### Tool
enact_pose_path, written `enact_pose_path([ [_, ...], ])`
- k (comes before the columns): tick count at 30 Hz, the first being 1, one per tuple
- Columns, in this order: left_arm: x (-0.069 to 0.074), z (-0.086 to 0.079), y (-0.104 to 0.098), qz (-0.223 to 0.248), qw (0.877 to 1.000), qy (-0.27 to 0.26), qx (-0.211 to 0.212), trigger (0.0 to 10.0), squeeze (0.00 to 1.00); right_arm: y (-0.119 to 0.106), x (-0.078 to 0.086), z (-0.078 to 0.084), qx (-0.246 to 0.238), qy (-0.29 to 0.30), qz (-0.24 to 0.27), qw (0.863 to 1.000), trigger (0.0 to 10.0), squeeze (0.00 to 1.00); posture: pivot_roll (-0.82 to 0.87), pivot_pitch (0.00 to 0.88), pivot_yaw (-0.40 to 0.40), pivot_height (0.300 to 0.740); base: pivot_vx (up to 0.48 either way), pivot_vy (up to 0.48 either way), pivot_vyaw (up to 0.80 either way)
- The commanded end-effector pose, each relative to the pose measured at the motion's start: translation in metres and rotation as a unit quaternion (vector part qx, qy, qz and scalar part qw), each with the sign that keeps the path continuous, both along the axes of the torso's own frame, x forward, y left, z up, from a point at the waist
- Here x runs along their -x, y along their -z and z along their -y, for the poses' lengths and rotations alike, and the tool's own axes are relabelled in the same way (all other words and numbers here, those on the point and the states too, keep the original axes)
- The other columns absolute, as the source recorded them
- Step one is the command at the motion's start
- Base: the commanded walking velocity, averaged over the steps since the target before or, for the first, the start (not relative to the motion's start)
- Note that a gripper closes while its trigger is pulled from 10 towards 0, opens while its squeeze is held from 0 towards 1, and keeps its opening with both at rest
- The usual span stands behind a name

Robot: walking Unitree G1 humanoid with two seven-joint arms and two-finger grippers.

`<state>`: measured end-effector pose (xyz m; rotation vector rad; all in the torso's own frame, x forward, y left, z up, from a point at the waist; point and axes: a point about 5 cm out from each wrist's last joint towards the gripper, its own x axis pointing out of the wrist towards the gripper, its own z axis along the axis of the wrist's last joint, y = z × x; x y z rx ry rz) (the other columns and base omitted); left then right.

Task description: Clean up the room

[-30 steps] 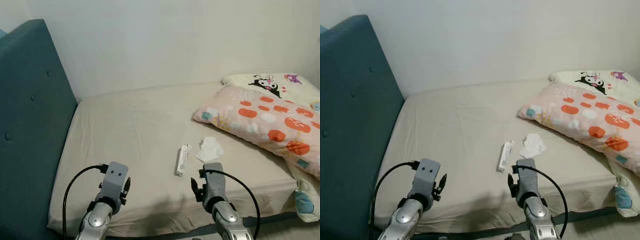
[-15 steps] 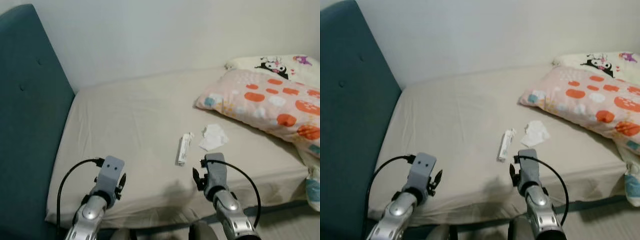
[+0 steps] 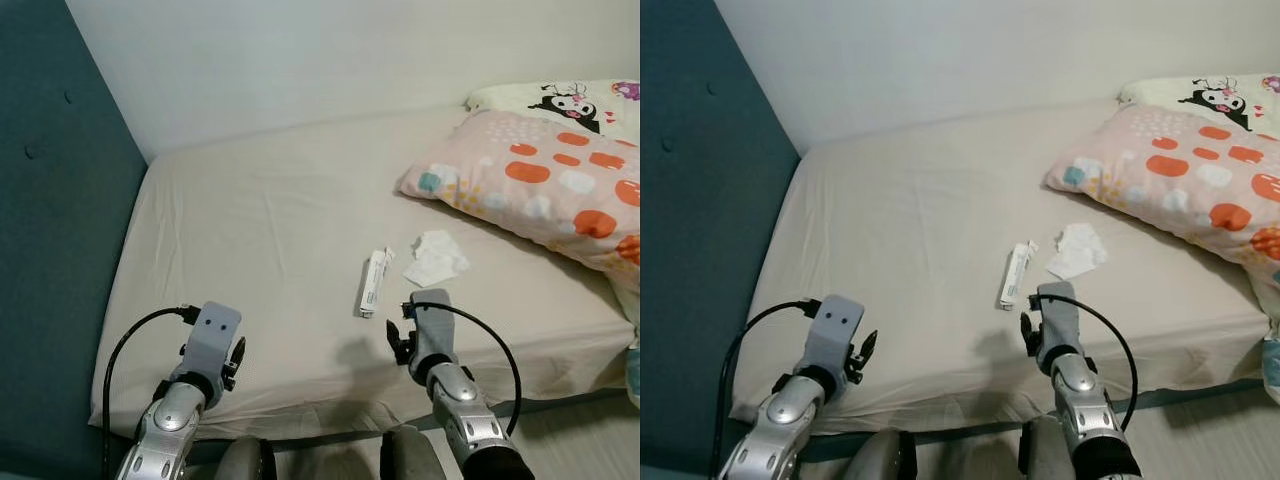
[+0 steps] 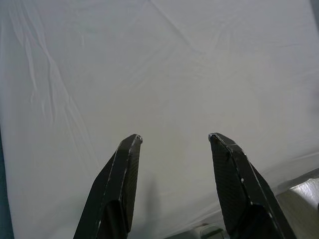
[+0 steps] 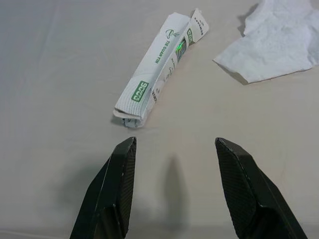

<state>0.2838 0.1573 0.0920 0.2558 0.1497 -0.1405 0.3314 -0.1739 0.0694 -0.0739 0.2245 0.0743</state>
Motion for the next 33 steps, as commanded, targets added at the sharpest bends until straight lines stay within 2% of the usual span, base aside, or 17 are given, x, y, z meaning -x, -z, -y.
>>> enact_pose_path([
  [1,0.004,-0.008,0.002,-0.013,1.0,-0.005,-0.006,10.0,0.0,0.006,0.002,0.001,-0.01,0.002,-0.01,1.0,10.0,0.0,0.1,0.308,0.064,0.611,0.0,0.0,0.0],
  [5,0.005,-0.009,0.0,-0.013,1.0,-0.001,-0.008,10.0,0.0,0.003,-0.002,0.004,-0.009,0.006,-0.006,1.0,10.0,0.0,0.11,0.311,0.064,0.593,0.0,0.0,0.0],
  [21,0.011,-0.009,-0.004,-0.014,1.0,0.01,-0.023,10.0,0.0,-0.011,-0.015,0.015,-0.007,0.027,0.01,1.0,10.0,0.0,0.12,0.313,0.061,0.593,0.0,0.0,0.0],
  [26,0.012,-0.011,-0.006,-0.013,1.0,0.009,-0.026,10.0,0.0,-0.014,-0.018,0.018,-0.011,0.035,0.013,0.999,10.0,0.0,0.13,0.317,0.06,0.574,0.0,0.0,0.0],
  [29,0.012,-0.011,-0.008,-0.008,1.0,0.01,-0.023,10.0,0.0,-0.017,-0.02,0.019,-0.012,0.035,0.019,0.999,10.0,0.0,0.13,0.32,0.059,0.569,0.0,0.0,0.0],
  [33,0.012,-0.01,-0.02,0.025,0.999,0.021,0.001,10.0,0.0,-0.027,-0.027,0.022,-0.009,0.034,0.035,0.999,10.0,0.0,0.13,0.328,0.058,0.569,0.0,0.0,0.0],
])
